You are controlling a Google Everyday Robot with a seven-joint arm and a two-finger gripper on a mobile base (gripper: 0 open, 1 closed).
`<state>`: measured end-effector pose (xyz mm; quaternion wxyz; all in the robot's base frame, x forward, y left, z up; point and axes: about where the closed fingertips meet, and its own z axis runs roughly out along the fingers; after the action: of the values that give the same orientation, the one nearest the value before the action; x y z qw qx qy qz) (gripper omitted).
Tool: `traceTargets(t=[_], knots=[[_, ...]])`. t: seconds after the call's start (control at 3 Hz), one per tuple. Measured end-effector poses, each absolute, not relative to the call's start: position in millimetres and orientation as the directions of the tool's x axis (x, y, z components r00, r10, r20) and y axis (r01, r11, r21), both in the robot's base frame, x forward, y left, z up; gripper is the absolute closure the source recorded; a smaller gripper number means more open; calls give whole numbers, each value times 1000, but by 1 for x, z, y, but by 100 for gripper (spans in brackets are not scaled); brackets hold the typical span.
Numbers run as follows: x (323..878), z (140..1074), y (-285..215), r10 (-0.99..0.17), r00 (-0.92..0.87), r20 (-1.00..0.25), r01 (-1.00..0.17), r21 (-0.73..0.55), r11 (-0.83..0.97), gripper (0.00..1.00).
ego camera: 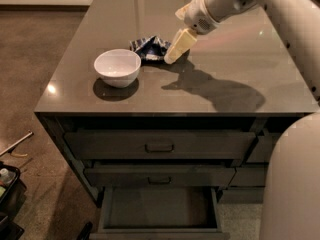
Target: Place blue chip bag into bottom drawer
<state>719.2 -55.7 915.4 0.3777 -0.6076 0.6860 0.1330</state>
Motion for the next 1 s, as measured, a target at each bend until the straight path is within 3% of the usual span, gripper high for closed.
traceTargets(t=[1.0], knots=[[739,864,-27,-648,-41,-760,-958,-154,242,0]])
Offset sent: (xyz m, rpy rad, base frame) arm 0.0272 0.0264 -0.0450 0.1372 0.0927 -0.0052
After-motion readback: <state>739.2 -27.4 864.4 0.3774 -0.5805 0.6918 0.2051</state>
